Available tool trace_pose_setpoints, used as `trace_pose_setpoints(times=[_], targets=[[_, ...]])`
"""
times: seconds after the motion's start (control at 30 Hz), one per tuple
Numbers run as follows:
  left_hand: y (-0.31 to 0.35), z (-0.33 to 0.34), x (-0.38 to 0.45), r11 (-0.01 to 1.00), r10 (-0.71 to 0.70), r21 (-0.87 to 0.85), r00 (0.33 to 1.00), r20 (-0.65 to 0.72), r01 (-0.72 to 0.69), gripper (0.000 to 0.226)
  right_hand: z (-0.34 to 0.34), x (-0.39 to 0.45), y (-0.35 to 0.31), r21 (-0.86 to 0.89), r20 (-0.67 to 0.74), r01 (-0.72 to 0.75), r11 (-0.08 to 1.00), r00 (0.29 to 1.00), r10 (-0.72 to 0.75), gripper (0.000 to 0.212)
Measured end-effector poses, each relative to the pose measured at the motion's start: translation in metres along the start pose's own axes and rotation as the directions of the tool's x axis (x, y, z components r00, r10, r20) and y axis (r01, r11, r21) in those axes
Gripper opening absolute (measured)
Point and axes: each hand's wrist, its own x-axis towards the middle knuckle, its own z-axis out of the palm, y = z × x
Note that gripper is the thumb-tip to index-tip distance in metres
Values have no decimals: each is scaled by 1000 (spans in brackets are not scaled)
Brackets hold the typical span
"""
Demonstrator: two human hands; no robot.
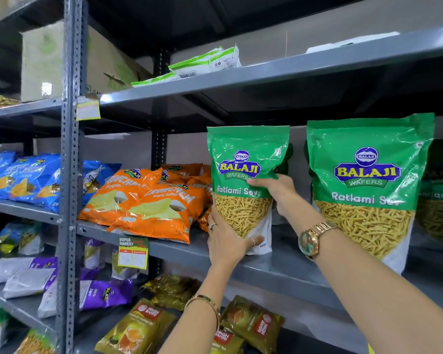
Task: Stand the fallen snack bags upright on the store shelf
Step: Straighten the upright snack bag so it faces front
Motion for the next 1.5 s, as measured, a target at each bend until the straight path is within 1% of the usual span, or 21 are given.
trace_pose_setpoints(times=[0.1,0.2,0.33,0.43,0.57,0.67,0.73,0.8,0.87,0.97,1.0,1.03,1.07,1.2,1.3,1.4,1.43,1.5], targets=[[-1,0,1,1000,4,12,1000,-7,-4,136,-3,4,-16,139,-71,-64,988,995,74,58],[-2,1,1,1000,3,20,1000,-25,-3,133,-3,11,-34,184,-147,-40,982,987,68,60],[-2,2,1,999,7,35,1000,-30,-6,132,-3,23,-68,149,-214,71,986,976,-38,40],[-2,3,2,999,12,47,999,-39,-10,131,-1,32,-85,114,-216,118,987,972,-91,41],[-3,3,2,999,11,48,999,-33,-10,133,-1,38,-85,87,-277,181,980,949,-151,40],[-3,1,1,999,11,40,1000,-20,-10,134,0,37,-82,-35,-286,260,965,923,-259,43],[-2,0,0,999,5,35,1000,-8,-5,136,0,36,-86,-143,-289,342,929,883,-370,45],[-1,-1,0,999,-3,33,1000,-5,3,142,-1,30,-91,-249,-271,437,865,825,-495,50],[1,-2,-2,999,-7,38,1000,-15,7,147,-6,22,-94,-379,-218,534,755,742,-634,49],[4,-2,-8,998,29,56,999,-21,-28,147,-27,10,-94,-526,-127,638,562,594,-794,38],[4,-1,-10,996,55,73,998,-32,-53,146,-36,7,-94,-573,-109,643,508,554,-825,35],[4,0,-13,992,87,90,995,-44,-83,145,-46,4,-94,-617,-99,631,471,531,-842,32],[5,1,-16,989,118,102,991,-59,-112,144,-56,2,-92,-656,-92,608,447,524,-847,31],[14,13,-30,976,213,73,967,-139,-205,135,-92,-10,-91,-770,-69,510,385,533,-843,28],[34,27,-42,951,311,36,942,-124,-309,122,-114,-19,-93,-818,-78,439,372,557,-827,28],[62,40,-57,914,384,-119,922,-57,-388,108,-134,-24,-94,-870,-80,348,349,599,-797,31],[70,44,-62,904,390,-181,921,-27,-388,106,-140,-24,-94,-886,-78,319,338,615,-784,33],[87,54,-71,885,379,-313,923,60,-343,109,-154,-26,-93,-911,-79,262,319,647,-758,38]])
